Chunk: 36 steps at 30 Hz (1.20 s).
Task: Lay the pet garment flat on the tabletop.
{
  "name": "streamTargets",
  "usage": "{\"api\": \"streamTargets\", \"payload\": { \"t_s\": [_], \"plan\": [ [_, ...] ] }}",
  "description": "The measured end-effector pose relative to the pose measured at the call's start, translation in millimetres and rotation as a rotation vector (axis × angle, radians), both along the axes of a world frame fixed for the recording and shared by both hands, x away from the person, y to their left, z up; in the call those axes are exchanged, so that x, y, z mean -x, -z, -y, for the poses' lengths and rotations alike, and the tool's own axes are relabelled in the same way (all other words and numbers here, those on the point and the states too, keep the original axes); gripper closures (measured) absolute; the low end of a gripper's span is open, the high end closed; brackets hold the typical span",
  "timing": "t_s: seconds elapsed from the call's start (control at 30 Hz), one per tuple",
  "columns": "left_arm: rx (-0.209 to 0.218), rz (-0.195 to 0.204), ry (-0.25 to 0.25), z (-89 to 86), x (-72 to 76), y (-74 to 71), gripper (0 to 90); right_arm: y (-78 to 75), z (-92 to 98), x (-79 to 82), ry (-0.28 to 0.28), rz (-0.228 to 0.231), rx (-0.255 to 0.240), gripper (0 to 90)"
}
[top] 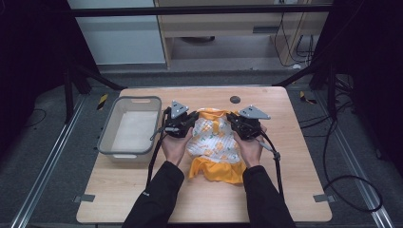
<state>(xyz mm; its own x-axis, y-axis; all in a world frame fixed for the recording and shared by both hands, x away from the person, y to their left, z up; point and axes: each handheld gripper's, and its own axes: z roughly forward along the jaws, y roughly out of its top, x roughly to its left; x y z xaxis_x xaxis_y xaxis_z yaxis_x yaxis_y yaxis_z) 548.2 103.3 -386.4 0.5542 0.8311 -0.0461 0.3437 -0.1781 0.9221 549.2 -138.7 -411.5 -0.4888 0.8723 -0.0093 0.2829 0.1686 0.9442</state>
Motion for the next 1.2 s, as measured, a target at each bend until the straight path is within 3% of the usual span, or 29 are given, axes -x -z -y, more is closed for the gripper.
{"api": "streamTargets", "payload": {
  "t_s": [0.07,0.13,0.17,0.2,0.23,0.3,0.53,0.77,1.07,1.2],
  "plan": [
    [0.000,-0.007,-0.020,2.1,-7.3,4.6,86.1,2.6,-0.3,-4.5,0.027,0.001,0.011,84.2],
    [-0.030,-0.011,-0.058,4.7,-17.0,8.8,83.2,5.4,-1.3,-10.1,0.071,0.006,0.032,81.1],
    [-0.042,-0.016,-0.089,5.5,-22.4,11.1,77.3,7.4,-1.8,-13.5,0.107,0.008,0.048,76.9],
    [-0.041,-0.023,-0.102,4.5,-24.8,11.9,64.1,10.0,-1.1,-17.4,0.145,-0.005,0.071,73.0],
    [-0.023,-0.045,-0.107,1.5,-26.8,12.4,58.2,11.2,0.4,-19.1,0.161,-0.008,0.081,70.6],
    [-0.027,-0.048,-0.119,-1.7,-25.2,12.0,51.4,12.6,5.9,-20.9,0.180,-0.019,0.084,69.3],
    [0.006,-0.036,-0.071,-16.1,-7.0,0.3,46.7,2.4,26.7,-7.8,0.132,-0.047,0.087,68.1],
    [-0.032,-0.026,0.007,-28.9,24.1,-12.0,47.2,-15.5,43.3,12.6,0.070,-0.061,0.083,67.1],
    [-0.049,-0.044,0.058,-50.7,58.7,-7.0,50.9,-21.6,60.3,50.5,0.013,-0.081,0.058,65.3],
    [-0.120,-0.039,0.083,-53.6,76.2,1.3,51.5,-16.8,63.6,65.3,-0.013,-0.102,0.053,64.2]
  ]
}}
